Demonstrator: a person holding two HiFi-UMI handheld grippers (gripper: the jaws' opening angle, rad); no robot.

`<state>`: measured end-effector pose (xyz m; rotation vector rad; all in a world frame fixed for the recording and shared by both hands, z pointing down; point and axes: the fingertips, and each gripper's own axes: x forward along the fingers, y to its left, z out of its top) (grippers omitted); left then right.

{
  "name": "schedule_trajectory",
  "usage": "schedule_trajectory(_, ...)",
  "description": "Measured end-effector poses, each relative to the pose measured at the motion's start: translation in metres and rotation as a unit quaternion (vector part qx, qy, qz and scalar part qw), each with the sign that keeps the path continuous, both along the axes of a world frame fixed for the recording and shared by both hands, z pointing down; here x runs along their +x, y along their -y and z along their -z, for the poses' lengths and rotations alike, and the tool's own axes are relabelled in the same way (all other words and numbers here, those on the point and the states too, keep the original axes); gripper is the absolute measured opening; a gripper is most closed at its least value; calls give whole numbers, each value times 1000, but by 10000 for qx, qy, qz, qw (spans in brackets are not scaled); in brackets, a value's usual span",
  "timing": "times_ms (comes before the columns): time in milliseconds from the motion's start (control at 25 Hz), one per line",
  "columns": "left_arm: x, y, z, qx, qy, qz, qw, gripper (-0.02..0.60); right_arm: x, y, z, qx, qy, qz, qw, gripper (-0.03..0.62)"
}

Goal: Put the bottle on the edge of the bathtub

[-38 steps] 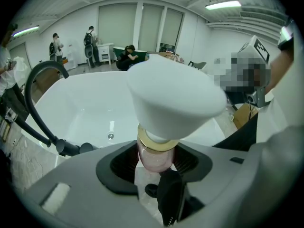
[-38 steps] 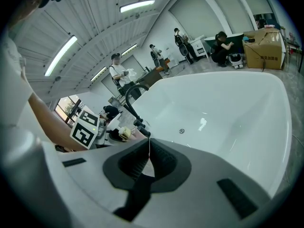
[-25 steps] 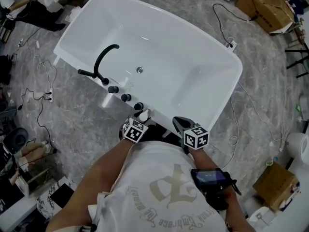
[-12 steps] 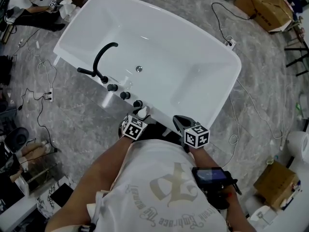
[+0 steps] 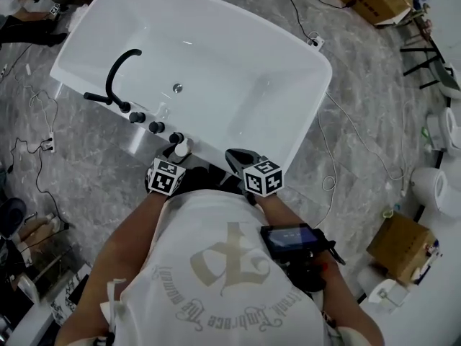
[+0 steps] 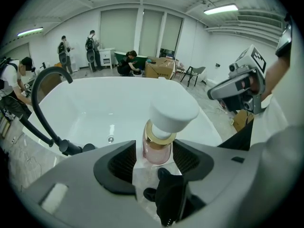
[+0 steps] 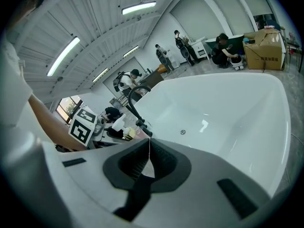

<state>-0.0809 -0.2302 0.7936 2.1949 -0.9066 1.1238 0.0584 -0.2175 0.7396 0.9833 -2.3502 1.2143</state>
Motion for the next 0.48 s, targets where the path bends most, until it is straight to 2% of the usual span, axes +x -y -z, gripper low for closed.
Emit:
schedule_trajectory(240,-1,-3,8,51,-70,94,9999,241,-2,-3,4,50,-5,54,10000,6)
schedule_trajectory(480,-3,-3,17,34,-324,248,9992,241,-4,-2,7,113,-1,-30,9999,6)
